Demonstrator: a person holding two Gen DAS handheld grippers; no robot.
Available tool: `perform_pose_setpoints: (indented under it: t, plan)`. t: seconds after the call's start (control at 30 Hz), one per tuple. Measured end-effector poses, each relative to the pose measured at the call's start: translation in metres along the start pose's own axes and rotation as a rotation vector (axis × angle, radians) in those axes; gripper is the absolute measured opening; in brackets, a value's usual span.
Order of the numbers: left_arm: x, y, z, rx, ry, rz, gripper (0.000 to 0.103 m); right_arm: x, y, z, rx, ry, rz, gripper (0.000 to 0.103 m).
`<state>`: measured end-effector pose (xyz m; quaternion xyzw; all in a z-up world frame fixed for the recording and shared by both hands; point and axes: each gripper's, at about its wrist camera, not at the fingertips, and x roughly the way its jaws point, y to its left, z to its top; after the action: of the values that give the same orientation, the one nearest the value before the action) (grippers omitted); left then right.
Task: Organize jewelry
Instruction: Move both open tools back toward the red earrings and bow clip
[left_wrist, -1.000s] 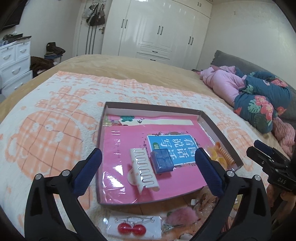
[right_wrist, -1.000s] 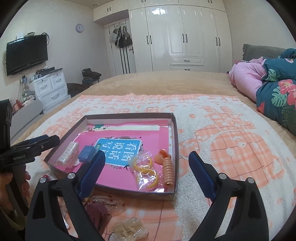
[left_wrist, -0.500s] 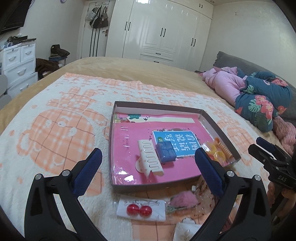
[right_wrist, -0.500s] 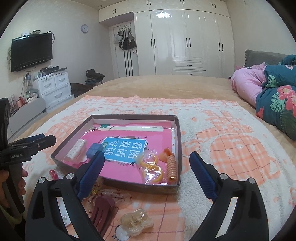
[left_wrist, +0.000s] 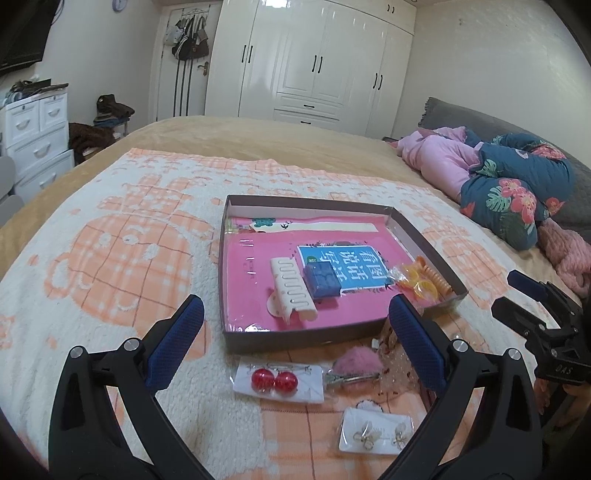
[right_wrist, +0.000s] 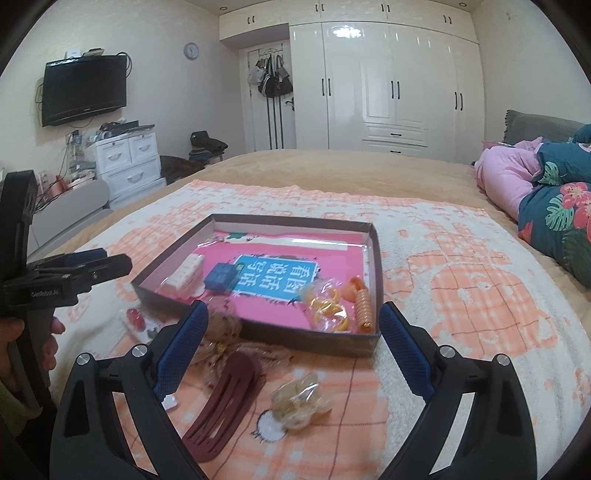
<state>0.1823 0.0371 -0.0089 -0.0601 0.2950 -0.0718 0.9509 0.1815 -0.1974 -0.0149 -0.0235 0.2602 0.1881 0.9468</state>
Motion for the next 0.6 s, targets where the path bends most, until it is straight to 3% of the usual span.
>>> perform_pose_setpoints:
  t: [0.6]
  plan:
    - [-0.009, 0.015, -0.028, 0.006, 0.092, 0.058, 0.092, -0.01, 0.031, -0.021, -0.075, 0.049, 0.082, 0.089]
